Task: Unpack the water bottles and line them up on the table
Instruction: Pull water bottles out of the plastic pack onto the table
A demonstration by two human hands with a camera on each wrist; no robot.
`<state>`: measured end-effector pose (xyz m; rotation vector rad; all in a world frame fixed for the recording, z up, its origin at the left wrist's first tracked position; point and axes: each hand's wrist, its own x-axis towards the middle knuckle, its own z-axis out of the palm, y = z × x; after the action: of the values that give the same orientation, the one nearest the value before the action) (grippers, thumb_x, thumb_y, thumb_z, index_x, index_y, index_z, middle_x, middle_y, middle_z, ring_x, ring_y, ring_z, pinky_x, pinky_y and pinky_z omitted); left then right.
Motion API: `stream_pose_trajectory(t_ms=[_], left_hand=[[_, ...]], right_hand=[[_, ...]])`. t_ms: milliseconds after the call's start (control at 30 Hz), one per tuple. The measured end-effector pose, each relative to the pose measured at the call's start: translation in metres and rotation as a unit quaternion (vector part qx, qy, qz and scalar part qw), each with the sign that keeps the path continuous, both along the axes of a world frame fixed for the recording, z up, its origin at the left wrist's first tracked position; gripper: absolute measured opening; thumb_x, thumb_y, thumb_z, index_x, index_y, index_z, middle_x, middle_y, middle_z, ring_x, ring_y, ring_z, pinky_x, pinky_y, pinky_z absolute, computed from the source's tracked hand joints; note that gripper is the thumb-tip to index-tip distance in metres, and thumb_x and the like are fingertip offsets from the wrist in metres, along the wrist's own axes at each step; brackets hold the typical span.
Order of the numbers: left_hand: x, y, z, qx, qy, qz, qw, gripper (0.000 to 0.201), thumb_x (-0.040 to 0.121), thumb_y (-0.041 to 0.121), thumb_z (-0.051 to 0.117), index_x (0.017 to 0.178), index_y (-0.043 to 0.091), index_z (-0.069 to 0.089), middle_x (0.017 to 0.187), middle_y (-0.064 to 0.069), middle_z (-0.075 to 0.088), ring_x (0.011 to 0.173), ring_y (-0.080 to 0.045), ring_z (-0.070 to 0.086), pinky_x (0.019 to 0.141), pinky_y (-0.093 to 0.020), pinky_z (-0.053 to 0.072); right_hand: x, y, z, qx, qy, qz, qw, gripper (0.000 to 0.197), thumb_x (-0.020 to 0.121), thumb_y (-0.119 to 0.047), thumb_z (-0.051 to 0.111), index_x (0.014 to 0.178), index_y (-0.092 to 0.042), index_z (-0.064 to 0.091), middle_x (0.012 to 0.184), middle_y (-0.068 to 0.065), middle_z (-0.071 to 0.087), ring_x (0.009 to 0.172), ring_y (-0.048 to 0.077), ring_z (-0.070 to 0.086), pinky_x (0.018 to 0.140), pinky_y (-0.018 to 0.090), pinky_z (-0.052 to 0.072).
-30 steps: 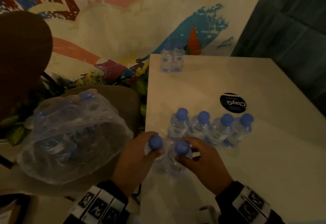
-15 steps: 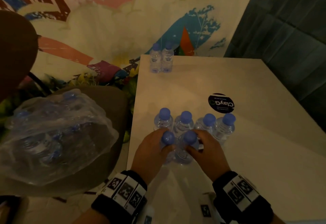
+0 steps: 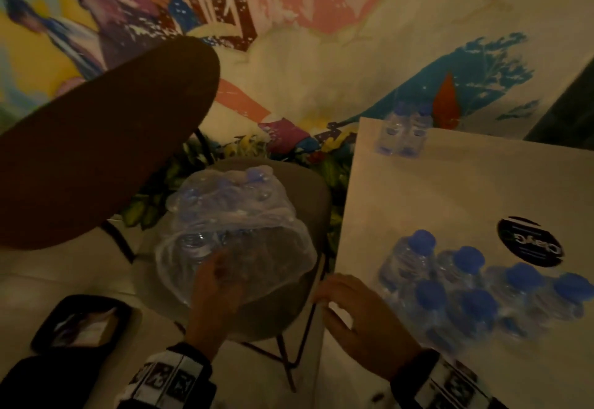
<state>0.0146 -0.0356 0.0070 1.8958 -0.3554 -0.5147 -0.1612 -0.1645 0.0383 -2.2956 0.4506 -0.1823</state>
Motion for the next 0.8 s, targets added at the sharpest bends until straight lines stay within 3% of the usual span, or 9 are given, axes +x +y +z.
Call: stream_pose_trajectory(t_ms=[33,167,333,433,467,533,567,700,800], left_hand=[[0.011,0.004,-0.001,-0.010,0.003,0.021,1.000,0.050,0.078,0.017,0.065,0.125,0.018,0.045,0.121,-0.006,0.051,0.111,-0.029,0.053,0.088,-0.048,0.051],[0.043,0.009,-0.001,-0.034,0.000,0.048,0.998,0.048,0.081,0.004,0.066,0.121,0.020,0.045,0.124,-0.008,0.054,0.110,-0.028,0.056,0.092,-0.054,0.051],[0.070,0.002,-0.006,0.154,-0.073,0.051,0.984,0.077,0.072,0.021,0.074,0.135,0.010,0.032,0.144,-0.017,0.033,0.132,-0.034,0.032,0.113,-0.048,0.029],[0.079,-0.004,-0.014,0.089,-0.114,0.050,0.988,0.062,0.070,0.029,0.070,0.126,0.020,0.044,0.125,-0.013,0.054,0.117,-0.022,0.052,0.100,-0.055,0.044],[0.080,-0.004,-0.014,0.066,-0.144,0.058,0.986,0.046,0.074,0.018,0.070,0.114,0.030,0.052,0.111,-0.002,0.062,0.105,-0.007,0.059,0.094,-0.048,0.050],[0.085,-0.005,-0.019,0.077,-0.180,0.049,0.979,0.054,0.078,-0.004,0.068,0.090,0.047,0.051,0.088,0.022,0.060,0.084,0.009,0.058,0.079,-0.019,0.052],[0.085,-0.004,-0.019,0.089,-0.188,0.034,0.978,0.055,0.078,-0.004,0.068,0.087,0.047,0.049,0.088,0.024,0.057,0.082,0.007,0.057,0.076,-0.014,0.049],[0.078,0.000,-0.024,0.138,-0.245,-0.002,0.960,0.054,0.068,0.020,0.071,0.117,0.016,0.049,0.114,-0.019,0.055,0.106,-0.037,0.054,0.088,-0.046,0.050],[0.067,0.005,-0.030,0.163,-0.269,-0.103,0.944,0.061,0.059,0.012,0.082,0.114,0.012,0.055,0.118,-0.019,0.050,0.109,-0.036,0.048,0.087,-0.037,0.044]], right_hand=[[0.021,0.000,-0.006,0.024,0.026,0.010,0.999,0.042,0.086,-0.043,0.037,0.114,-0.018,0.057,0.111,-0.003,0.057,0.100,0.002,0.051,0.087,0.004,0.034],[0.105,-0.007,-0.026,0.025,0.126,0.016,0.992,0.047,0.093,-0.021,0.051,0.137,-0.008,0.039,0.143,0.013,0.043,0.132,0.028,0.040,0.110,0.036,0.034],[0.182,-0.025,-0.021,0.040,0.175,-0.050,0.982,0.037,0.100,-0.019,0.039,0.133,-0.005,0.042,0.142,0.014,0.044,0.131,0.029,0.039,0.112,0.034,0.027],[0.213,-0.034,-0.025,0.034,0.222,-0.051,0.973,0.038,0.100,-0.021,0.037,0.138,-0.011,0.037,0.150,0.013,0.034,0.137,0.029,0.032,0.117,0.038,0.022],[0.219,-0.035,-0.025,0.043,0.219,-0.049,0.974,0.041,0.100,-0.021,0.038,0.140,-0.013,0.033,0.152,0.012,0.029,0.139,0.028,0.028,0.118,0.039,0.019],[0.225,-0.036,-0.023,0.058,0.195,-0.071,0.976,0.042,0.101,-0.023,0.036,0.141,-0.010,0.030,0.153,0.013,0.027,0.140,0.028,0.025,0.118,0.038,0.016],[0.225,-0.039,-0.024,0.059,0.183,-0.086,0.978,0.042,0.101,-0.024,0.035,0.140,-0.009,0.032,0.152,0.014,0.029,0.139,0.028,0.027,0.117,0.037,0.017],[0.216,-0.037,-0.036,0.029,0.234,-0.099,0.967,0.040,0.100,-0.023,0.036,0.134,-0.002,0.043,0.140,0.020,0.046,0.130,0.035,0.042,0.112,0.042,0.034],[0.200,-0.025,-0.054,0.009,0.218,-0.071,0.973,0.038,0.101,-0.020,0.033,0.137,-0.008,0.038,0.140,0.015,0.043,0.132,0.031,0.040,0.113,0.036,0.029]])
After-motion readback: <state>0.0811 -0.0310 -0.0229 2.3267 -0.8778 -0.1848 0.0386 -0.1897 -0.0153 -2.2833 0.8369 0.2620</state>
